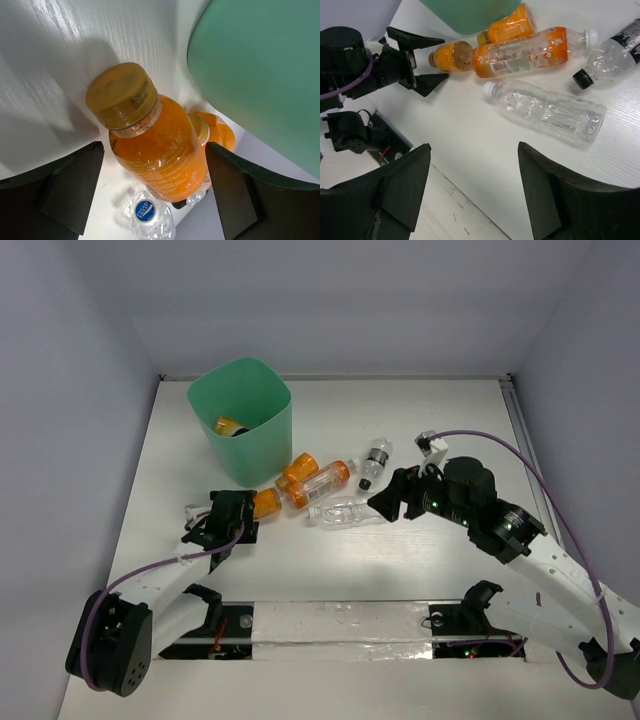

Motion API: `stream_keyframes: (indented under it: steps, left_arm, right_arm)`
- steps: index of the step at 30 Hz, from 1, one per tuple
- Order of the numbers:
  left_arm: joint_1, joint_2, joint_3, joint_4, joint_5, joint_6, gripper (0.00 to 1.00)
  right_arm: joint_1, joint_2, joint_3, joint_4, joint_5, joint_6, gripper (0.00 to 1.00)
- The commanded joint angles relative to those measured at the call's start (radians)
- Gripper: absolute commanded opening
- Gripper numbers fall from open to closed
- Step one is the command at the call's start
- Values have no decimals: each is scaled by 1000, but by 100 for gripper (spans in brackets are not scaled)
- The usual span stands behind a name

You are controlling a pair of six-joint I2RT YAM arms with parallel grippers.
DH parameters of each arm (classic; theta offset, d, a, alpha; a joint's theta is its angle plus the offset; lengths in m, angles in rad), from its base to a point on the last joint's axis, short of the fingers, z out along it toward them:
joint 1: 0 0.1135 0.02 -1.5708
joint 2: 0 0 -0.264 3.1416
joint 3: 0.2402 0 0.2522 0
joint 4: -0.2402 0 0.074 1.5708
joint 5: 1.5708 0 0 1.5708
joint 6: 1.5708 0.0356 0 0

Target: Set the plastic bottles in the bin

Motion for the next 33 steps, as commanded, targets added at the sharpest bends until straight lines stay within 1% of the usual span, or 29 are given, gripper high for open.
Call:
stream_keyframes:
  steps: [1,5,8,9,10,11,13,14,16,17,18,19,20,23,25,26,27,28,29,30,32,33]
  left_arm:
    - [5,7,5,-2,-18,-28,79]
    - [5,9,-7,-26,-33,-33,69]
    - [14,6,-39,-28,-38,-48,66]
    - [14,6,-51,-21,-35,-54,67]
    - [14,4,-65,-11,-33,-57,70]
    - [14,3,-62,-10,-34,-50,75]
    - [25,21,-58,-10,-22,-43,81]
    - [25,27,-53,-1,-18,-34,85]
    - [25,55,-38,12,-5,-16,86]
    - [25,62,-32,9,-5,-13,84]
    - [25,75,-27,7,-4,-10,80]
    - [25,76,-25,13,-7,-7,73]
    - [25,78,-28,21,-5,-2,64]
    - [25,73,-25,21,-1,26,46]
    - [25,50,-6,-11,-5,61,45]
    - [25,34,5,-42,-8,113,45]
    - [25,-5,16,-59,-11,145,45]
    - [25,-26,42,-94,-8,182,45]
    - [16,-72,57,-138,-7,255,44]
    - [16,-98,74,-139,-7,286,44]
    - [-19,-157,123,-217,-7,340,44]
    - [-56,-218,136,-237,-8,375,45]
  right_arm:
    - [-7,5,39,-5,63,0,76]
    - [-16,56,71,-11,122,25,80]
    - [-16,85,129,1,126,55,81]
    - [-25,103,147,10,121,59,82]
    - [-25,117,166,13,115,59,83]
    - [-25,131,186,10,113,56,83]
    - [-25,168,236,-8,116,40,85]
    - [-25,177,249,-16,122,34,85]
    - [-25,195,272,-27,124,23,85]
    - [-25,197,273,-28,123,23,85]
    - [-36,199,275,-27,121,23,85]
    - [-36,199,270,-24,119,23,85]
    - [-36,202,266,-20,124,23,85]
    - [-92,234,241,-16,112,20,84]
    - [-180,258,224,-4,87,19,83]
    - [-214,275,212,9,74,16,82]
    - [-276,310,212,12,69,8,82]
    - [-306,332,213,16,66,2,82]
    - [-347,390,233,15,66,0,82]
    - [-347,422,252,6,70,5,83]
    - [-372,488,281,4,52,17,87]
    - [-381,522,313,6,49,26,90]
